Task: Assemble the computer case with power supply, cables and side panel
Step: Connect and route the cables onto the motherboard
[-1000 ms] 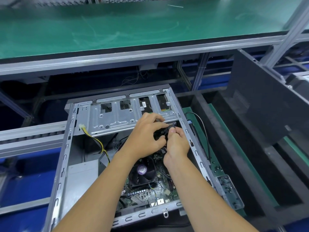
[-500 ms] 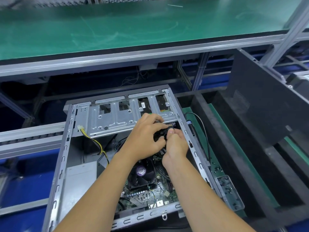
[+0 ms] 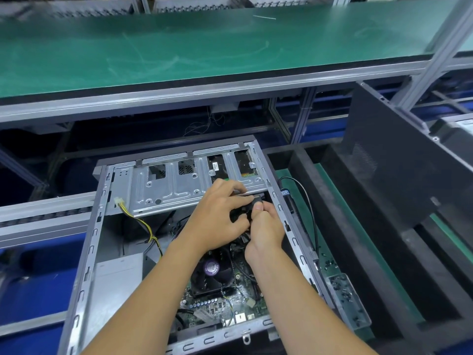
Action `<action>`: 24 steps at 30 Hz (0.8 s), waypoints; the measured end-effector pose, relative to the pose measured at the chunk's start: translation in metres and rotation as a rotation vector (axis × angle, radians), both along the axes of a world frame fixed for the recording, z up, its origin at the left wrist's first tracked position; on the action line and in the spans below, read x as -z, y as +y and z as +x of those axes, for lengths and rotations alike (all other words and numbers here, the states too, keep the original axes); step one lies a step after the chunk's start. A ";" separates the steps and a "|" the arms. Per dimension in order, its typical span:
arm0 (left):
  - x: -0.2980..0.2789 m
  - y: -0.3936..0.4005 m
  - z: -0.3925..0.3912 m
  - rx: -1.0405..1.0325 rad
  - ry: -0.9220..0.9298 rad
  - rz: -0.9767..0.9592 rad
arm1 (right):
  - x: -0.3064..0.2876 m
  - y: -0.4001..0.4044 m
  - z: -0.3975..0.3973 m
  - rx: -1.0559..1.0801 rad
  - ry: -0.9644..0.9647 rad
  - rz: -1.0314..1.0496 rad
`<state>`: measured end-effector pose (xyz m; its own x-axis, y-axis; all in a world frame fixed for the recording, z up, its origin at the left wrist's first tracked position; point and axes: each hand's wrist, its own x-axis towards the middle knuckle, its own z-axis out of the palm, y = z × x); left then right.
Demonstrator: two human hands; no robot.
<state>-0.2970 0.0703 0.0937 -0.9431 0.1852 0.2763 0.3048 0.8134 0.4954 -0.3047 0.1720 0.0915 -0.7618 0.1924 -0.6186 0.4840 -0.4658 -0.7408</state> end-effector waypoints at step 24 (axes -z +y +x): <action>0.001 0.001 -0.002 -0.020 -0.020 0.023 | 0.001 0.000 -0.002 -0.049 0.007 -0.005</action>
<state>-0.2989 0.0708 0.0928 -0.9519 0.1597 0.2614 0.2782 0.8077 0.5198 -0.3070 0.1722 0.0902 -0.7744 0.1519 -0.6141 0.5012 -0.4451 -0.7421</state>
